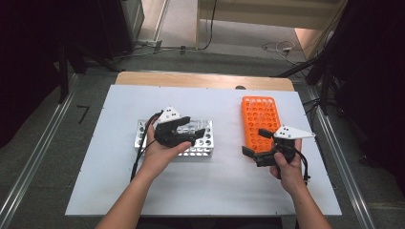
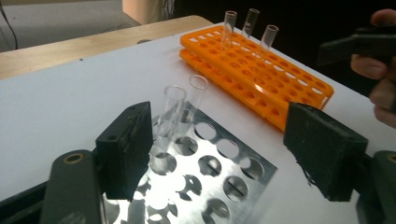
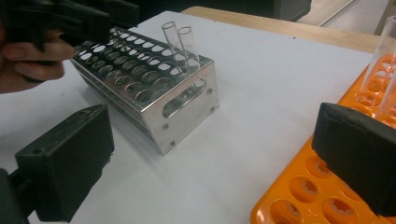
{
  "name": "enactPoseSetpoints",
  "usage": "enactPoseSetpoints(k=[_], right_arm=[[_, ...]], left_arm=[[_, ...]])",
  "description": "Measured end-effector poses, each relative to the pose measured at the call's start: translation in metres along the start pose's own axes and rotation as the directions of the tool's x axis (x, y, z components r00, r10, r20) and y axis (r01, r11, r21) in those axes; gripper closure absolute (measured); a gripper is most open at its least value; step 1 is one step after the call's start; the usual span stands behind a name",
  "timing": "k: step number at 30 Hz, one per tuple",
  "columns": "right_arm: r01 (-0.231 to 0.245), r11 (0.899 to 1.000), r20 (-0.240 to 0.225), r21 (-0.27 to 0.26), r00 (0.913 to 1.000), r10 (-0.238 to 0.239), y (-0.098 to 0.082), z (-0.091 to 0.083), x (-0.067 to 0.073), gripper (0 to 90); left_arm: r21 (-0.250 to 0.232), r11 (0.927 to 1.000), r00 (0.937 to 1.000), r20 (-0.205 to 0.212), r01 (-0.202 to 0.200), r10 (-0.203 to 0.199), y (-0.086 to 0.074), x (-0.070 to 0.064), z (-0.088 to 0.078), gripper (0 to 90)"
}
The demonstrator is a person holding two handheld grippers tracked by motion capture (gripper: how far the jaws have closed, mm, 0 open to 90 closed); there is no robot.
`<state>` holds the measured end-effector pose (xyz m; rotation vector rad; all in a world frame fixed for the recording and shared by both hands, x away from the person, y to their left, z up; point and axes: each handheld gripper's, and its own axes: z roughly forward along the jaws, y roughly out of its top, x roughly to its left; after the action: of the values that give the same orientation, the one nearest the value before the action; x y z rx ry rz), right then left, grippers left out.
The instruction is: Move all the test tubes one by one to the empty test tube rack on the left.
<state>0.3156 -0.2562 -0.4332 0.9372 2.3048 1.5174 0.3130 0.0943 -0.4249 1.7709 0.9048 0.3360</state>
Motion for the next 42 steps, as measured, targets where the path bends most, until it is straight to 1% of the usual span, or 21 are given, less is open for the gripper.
enactPoseSetpoints(k=[3, 6, 9, 11, 13, 15, 16, 18, 21, 23, 24, 26, 28, 30, 33, 37, 38, 40, 41, 42], right_arm=[[-0.005, 1.0, 0.011, 0.0, 0.9999, 0.005, 0.001, 0.001, -0.003, 0.0], [-0.012, 1.0, 0.04, 0.0, 0.9991, 0.012, 0.001, 0.003, -0.008, 0.0], [-0.019, 1.0, 0.054, 0.004, 0.9984, 0.018, 0.0, 0.004, -0.013, 0.0], [-0.024, 1.0, 0.056, 0.007, 0.9981, 0.023, 0.0, 0.005, -0.017, 0.0], [-0.03, 0.999, 0.068, 0.014, 0.9972, 0.029, 0.0, 0.006, -0.021, 0.0], [-0.051, 0.999, 0.082, 0.019, 0.9954, 0.049, 0.0, 0.008, -0.026, 0.0], [-0.064, 0.998, 0.094, 0.018, 0.9937, 0.062, 0.001, 0.008, -0.028, 1.6], [-0.087, 0.996, 0.113, 0.014, 0.9899, 0.085, 0.001, 0.009, -0.033, 4.2], [-0.118, 0.993, 0.156, 0.022, 0.9813, 0.113, 0.002, 0.013, -0.04, 11.5], [-0.133, 0.99, 0.194, 0.035, 0.9731, 0.124, 0.002, 0.017, -0.043, 16.9], [-0.146, 0.988, 0.213, 0.041, 0.9679, 0.134, 0.002, 0.02, -0.045, 19.7], [-0.158, 0.985, 0.27, 0.063, 0.9532, 0.135, 0.003, 0.025, -0.047, 25.6], [-0.179, 0.982, 0.297, 0.066, 0.9426, 0.152, 0.004, 0.028, -0.052, 31.2], [-0.192, 0.978, 0.336, 0.078, 0.9288, 0.156, 0.006, 0.032, -0.055, 37.0], [-0.216, 0.971, 0.364, 0.099, 0.9164, 0.167, 0.009, 0.037, -0.062, 43.9], [-0.218, 0.967, 0.376, 0.135, 0.9138, 0.154, 0.011, 0.045, -0.067, 50.7], [-0.219, 0.965, 0.382, 0.145, 0.912, 0.15, 0.012, 0.047, -0.067, 51.6], [-0.215, 0.965, 0.391, 0.152, 0.9093, 0.141, 0.012, 0.05, -0.068, 55.2], [-0.218, 0.963, 0.398, 0.156, 0.9067, 0.14, 0.012, 0.051, -0.068, 57.1], [-0.218, 0.963, 0.4, 0.159, 0.9061, 0.139, 0.012, 0.051, -0.068, 58.3]], left_arm=[[-0.005, 1.0, 0.9999, 0.009, -0.006, 0.006, -0.005, -0.005, -0.008, 17.5], [-0.002, 0.9999, 0.9999, 0.006, -0.01, 0.01, -0.009, -0.009, -0.013, 9.9], [-0.008, 1.0, 0.9998, 0.018, -0.005, 0.005, -0.014, -0.01, -0.017, 6.0], [-0.009, 0.9999, 0.9991, 0.04, -0.01, 0.01, -0.017, -0.012, -0.018, 1.5], [-0.005, 0.9999, 0.9985, 0.053, -0.015, 0.016, -0.019, -0.014, -0.02, 0.0], [-0.011, 0.9999, 0.9975, 0.07, -0.01, 0.011, -0.021, -0.016, -0.023, 0.0], [-0.014, 0.9998, 0.9976, 0.068, -0.012, 0.013, -0.021, -0.017, -0.024, 0.0], [-0.024, 0.9996, 0.9965, 0.083, -0.012, 0.014, -0.022, -0.019, -0.027, 0.0], [-0.028, 0.9996, 0.9963, 0.085, -0.01, 0.012, -0.024, -0.022, -0.031, 0.0], [-0.023, 0.9995, 0.9965, 0.081, -0.02, 0.022, -0.025, -0.024, -0.032, 0.0], [-0.021, 0.9996, 0.9963, 0.083, -0.021, 0.023, -0.025, -0.024, -0.032, 0.0], [-0.018, 0.9996, 0.9961, 0.085, -0.023, 0.025, -0.026, -0.025, -0.032, 0.0], [-0.017, 0.9996, 0.9962, 0.084, -0.022, 0.023, -0.026, -0.025, -0.032, 0.0], [-0.016, 0.9996, 0.9962, 0.085, -0.021, 0.023, -0.027, -0.024, -0.032, 0.0], [-0.016, 0.9996, 0.9961, 0.085, -0.022, 0.023, -0.027, -0.024, -0.033, 0.0], [-0.018, 0.9997, 0.9966, 0.08, -0.019, 0.021, -0.026, -0.022, -0.035, 0.0], [-0.019, 0.9996, 0.9966, 0.08, -0.019, 0.021, -0.026, -0.022, -0.035, 0.0], [-0.019, 0.9996, 0.9966, 0.079, -0.019, 0.021, -0.026, -0.022, -0.036, 0.0], [-0.019, 0.9997, 0.9967, 0.079, -0.017, 0.019, -0.026, -0.021, -0.037, 0.0], [-0.019, 0.9997, 0.9969, 0.076, -0.016, 0.018, -0.026, -0.021, -0.037, 0.0]])
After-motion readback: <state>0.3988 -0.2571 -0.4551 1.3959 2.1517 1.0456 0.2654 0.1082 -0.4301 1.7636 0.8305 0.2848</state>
